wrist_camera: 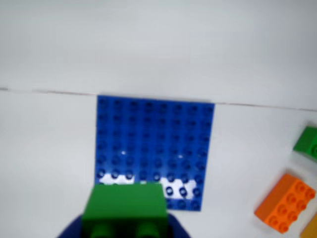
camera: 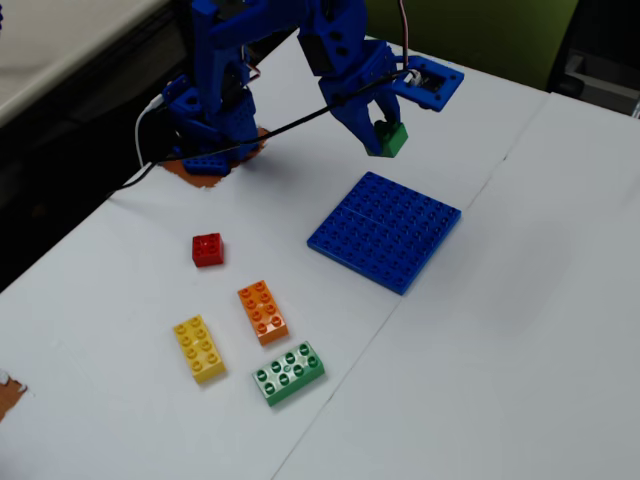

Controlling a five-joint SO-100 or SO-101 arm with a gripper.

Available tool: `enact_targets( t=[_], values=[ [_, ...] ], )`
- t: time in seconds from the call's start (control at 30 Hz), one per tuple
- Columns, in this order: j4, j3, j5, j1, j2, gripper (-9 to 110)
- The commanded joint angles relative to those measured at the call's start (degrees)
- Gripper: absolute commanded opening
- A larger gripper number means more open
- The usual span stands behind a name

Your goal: Pick up the 2x2 green block and go up the 8x8 blue block.

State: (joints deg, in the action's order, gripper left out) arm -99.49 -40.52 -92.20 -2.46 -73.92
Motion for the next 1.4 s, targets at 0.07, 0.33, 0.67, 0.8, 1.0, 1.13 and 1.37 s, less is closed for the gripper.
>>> enact_targets(
  t=[0.07, 0.33, 0.67, 0.8, 1.0, 1.13, 1.37],
  values=[
    [0.7, 0.4, -0.5, 0.7, 2.7, 2],
    [3.3, 1.5, -0.5, 2.7, 4.7, 2],
    [3.8, 1.5, -0.5, 3.5, 6.7, 2],
    [3.8, 1.5, -0.5, 3.5, 6.9, 2],
    [3.2, 1.5, -0.5, 3.6, 6.9, 2],
    [2.9, 1.5, -0.5, 3.5, 6.9, 2],
    [2.6, 1.5, -0.5, 3.4, 6.7, 2]
  ],
)
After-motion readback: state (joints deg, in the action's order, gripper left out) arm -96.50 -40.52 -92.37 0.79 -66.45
